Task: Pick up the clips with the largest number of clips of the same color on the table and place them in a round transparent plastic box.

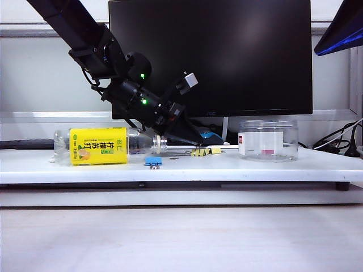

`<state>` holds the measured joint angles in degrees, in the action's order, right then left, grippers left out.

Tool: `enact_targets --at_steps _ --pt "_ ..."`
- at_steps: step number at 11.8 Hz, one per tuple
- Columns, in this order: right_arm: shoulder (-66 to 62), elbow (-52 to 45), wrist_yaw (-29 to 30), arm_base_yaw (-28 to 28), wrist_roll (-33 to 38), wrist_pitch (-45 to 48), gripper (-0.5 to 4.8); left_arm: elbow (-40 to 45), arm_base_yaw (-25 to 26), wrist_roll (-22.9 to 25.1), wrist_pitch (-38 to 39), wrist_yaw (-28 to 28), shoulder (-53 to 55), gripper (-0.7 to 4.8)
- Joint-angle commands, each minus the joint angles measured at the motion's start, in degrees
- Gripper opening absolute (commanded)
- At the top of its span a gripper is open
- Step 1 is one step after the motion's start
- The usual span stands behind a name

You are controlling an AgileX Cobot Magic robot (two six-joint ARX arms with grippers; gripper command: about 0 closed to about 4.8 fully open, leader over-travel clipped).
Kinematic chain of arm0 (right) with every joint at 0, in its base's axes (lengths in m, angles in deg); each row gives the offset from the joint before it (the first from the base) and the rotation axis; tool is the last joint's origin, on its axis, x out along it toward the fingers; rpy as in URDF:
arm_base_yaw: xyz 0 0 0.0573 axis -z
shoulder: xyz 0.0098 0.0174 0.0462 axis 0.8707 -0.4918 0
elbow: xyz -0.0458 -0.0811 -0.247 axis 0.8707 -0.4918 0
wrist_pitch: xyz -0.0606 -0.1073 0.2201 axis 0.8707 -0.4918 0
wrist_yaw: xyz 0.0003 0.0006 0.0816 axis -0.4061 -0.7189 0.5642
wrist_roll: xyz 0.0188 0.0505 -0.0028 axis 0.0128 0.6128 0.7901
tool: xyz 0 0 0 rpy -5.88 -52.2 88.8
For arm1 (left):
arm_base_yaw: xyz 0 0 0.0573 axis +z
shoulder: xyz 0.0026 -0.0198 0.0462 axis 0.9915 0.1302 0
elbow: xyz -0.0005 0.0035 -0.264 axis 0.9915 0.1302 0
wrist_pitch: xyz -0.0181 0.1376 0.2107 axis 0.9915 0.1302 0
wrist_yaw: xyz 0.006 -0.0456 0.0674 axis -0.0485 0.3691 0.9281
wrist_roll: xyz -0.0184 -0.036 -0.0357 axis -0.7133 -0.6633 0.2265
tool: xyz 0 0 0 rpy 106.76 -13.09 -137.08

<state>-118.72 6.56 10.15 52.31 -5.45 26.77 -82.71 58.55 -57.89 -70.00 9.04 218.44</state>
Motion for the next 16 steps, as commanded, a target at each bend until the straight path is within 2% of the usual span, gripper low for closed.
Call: enact_targets --at_steps 1,4,5,6,7,9,10,14,16 --pt "0.09 0.13 0.13 -0.02 -0.22 0.63 0.13 -0.24 -0.07 -0.39 -0.74 -0.44 0.13 1.83" --pt "0.09 0.13 0.11 -0.02 -1.05 0.72 0.13 -0.24 -0.07 -1.73 -1.16 -0.24 1.01 1.66" --pt "0.09 0.13 0.11 -0.02 -1.05 0.72 0.13 -0.24 -0.07 -1.73 -1.18 -0.26 1.01 1.17" --pt "0.09 0.13 0.11 -0.02 -1.05 0.72 0.13 -0.24 -0.07 -1.73 -1.18 -0.26 1.01 1.15" --pt "0.09 0.13 0.11 -0.02 -1.05 0.70 0.13 -0.24 -0.07 -1.73 -1.20 -0.26 1.01 0.68" --pt "0.09 0.13 0.07 -0.02 -1.25 0.70 0.13 -0.24 -0.07 -2.40 -1.18 -0.26 1.01 0.45" --pt "0.09 0.13 -0.22 0.02 -1.53 0.85 0.13 -0.24 -0.09 -4.28 -1.16 -0.31 0.81 -0.06" --pt "0.09 0.13 -2.05 0.04 -2.95 0.52 0.13 -0.26 -0.26 -4.90 -0.74 -1.79 -2.25 -0.06" --pt "0.09 0.15 -1.77 0.04 -2.93 0.52 0.13 -0.26 -1.27 -3.72 1.33 -2.27 -6.27 -0.06"
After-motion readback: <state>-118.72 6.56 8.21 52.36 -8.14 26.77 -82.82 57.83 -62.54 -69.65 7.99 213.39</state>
